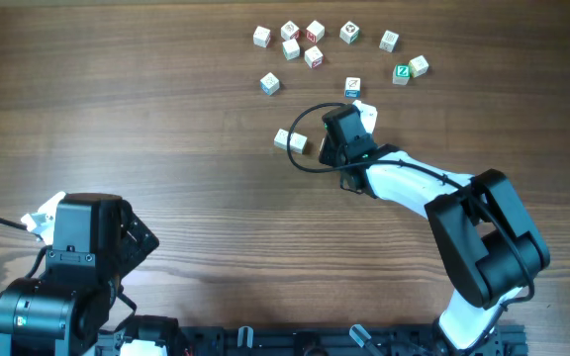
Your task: Form a horizontal line
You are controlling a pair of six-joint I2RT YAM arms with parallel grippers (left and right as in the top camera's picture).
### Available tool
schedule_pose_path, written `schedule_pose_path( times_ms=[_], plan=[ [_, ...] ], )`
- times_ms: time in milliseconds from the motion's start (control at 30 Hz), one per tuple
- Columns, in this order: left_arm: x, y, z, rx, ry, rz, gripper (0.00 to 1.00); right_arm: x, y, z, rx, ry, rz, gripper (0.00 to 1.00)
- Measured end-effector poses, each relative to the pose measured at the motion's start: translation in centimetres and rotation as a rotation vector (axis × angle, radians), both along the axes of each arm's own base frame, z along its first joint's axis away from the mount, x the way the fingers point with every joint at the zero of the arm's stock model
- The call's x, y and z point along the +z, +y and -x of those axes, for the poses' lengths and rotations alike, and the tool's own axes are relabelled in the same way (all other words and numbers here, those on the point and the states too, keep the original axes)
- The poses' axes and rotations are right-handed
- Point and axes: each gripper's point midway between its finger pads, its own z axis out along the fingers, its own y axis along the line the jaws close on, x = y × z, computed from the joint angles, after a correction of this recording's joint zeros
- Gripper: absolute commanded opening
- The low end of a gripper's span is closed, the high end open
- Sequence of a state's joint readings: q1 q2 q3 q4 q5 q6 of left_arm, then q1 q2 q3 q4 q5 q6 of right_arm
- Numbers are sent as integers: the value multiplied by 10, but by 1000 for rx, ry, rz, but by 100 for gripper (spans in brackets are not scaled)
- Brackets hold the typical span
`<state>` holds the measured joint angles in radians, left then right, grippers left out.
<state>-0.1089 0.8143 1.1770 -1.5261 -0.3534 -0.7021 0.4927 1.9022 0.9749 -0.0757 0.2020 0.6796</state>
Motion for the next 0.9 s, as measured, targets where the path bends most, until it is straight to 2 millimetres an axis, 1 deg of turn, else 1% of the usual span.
schedule_pose_path(
  times_ms=[100, 400, 733, 833, 900],
  plan=[
    [0, 0, 0, 0, 0, 0, 100, 0, 0, 0, 9, -1, 5, 5],
    [0, 0, 0, 0, 0, 0, 100, 1, 9, -4, 100, -22, 12, 5],
    [0, 0, 0, 0, 0, 0, 100, 6, 22, -10, 288, -79, 67, 4],
    [0, 0, 0, 0, 0, 0, 100, 7, 20, -13, 285, -90, 75, 5],
    [0, 0, 0, 0, 0, 0, 100, 12, 11, -23, 238, -115, 53, 5]
  ],
)
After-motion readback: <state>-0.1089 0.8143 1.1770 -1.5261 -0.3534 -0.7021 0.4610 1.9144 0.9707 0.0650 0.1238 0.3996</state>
